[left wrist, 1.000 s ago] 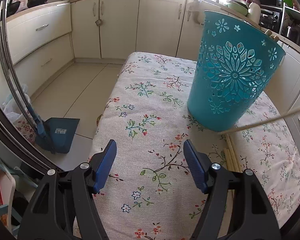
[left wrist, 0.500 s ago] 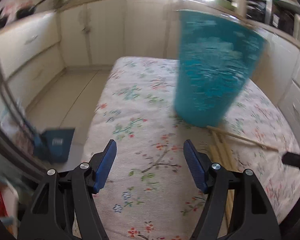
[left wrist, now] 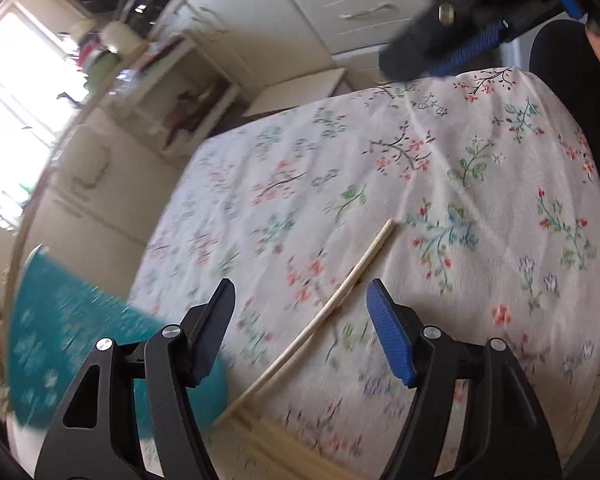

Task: Organize utensils

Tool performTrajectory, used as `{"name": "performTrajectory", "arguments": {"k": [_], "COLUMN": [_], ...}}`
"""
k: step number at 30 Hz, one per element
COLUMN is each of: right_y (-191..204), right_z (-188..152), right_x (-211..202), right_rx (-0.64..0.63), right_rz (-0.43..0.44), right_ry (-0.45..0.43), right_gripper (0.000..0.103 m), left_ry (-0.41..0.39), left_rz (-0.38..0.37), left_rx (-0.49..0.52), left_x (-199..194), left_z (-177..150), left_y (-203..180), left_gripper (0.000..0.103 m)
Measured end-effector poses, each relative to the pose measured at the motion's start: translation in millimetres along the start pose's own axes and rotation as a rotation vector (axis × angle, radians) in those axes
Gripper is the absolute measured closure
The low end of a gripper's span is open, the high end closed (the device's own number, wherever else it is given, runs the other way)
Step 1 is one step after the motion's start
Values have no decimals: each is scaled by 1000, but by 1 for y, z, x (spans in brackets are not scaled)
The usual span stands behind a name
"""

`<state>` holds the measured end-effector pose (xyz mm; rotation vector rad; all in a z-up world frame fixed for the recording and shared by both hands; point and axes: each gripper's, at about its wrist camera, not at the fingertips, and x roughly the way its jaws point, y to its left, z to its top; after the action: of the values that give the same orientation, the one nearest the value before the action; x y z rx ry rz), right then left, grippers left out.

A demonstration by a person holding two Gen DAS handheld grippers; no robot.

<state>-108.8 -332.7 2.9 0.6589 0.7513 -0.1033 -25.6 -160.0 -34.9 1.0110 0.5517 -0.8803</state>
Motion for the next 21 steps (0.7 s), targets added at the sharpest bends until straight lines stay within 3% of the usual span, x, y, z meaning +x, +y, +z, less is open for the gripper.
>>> {"name": "performTrajectory", "arguments": {"k": [3,7,14,15,21], "right_y": [-27,-46,-49,-49,-50], "right_z": [4,4,6,6,5], "right_x": [-3,8,11,10,9], "right_rx": [92,193,198,200,194], "right_rz": [-3,29,43,44,41], "right_ry": [-45,-22,-31,-32,-33], "right_gripper": [47,47,46,46,46], "left_ry": [30,43,126,127,83], "left_rz": [-136,-253,-194,-188,-108], "left_rx": [-11,-43,-118,-133,-236], "left_x": [22,36,55,54,21], "left_z": [17,30,39,40,44], "left_y": [7,12,28,34,70], "left_gripper": [64,93,99,103,103]}}
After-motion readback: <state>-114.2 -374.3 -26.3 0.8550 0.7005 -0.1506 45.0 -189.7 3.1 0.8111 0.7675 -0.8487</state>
